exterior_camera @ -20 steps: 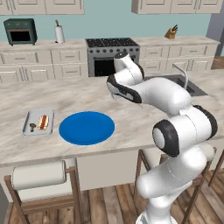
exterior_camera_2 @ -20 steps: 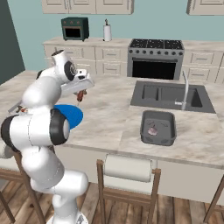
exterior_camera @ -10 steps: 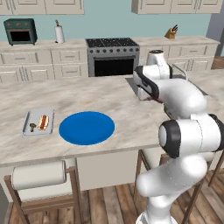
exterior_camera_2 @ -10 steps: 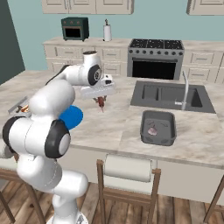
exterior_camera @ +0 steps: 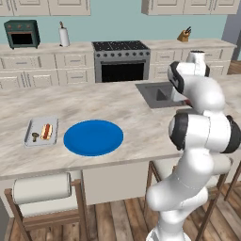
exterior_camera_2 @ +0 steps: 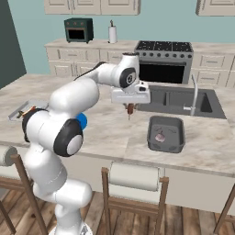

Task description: Place one cooked food and one vegetable from the large plate to each tupperware container.

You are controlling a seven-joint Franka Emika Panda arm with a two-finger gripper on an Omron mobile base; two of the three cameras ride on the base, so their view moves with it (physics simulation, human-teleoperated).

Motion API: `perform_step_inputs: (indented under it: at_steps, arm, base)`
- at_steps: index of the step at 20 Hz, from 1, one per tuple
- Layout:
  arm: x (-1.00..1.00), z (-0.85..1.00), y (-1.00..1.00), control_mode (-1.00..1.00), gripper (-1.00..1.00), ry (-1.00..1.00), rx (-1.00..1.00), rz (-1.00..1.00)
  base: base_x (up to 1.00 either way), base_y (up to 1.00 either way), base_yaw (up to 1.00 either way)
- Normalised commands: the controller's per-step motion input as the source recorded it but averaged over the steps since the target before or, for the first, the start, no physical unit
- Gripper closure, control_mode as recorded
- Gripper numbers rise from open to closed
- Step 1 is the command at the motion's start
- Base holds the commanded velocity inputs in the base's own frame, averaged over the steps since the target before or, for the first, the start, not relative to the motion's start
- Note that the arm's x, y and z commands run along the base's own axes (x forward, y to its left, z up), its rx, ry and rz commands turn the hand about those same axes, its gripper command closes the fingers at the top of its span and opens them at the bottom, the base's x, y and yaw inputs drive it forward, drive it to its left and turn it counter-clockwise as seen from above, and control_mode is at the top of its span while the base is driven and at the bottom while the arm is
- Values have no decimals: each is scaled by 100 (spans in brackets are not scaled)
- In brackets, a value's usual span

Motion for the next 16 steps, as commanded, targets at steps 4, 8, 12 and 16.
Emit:
perform_step_inputs:
  at_steps: [4,8,12,16]
  arm:
    - [-3,-22,-87,-100,100,0,0,-31]
    - [26,-45,-75,-100,100,4,-3,-27]
    - [47,-11,-48,-100,100,2,0,-6]
    - [32,-12,-59,-100,100,0,0,5]
  base:
    - [0,0,0]
    - [0,0,0]
    - [0,0,0]
    - [0,0,0]
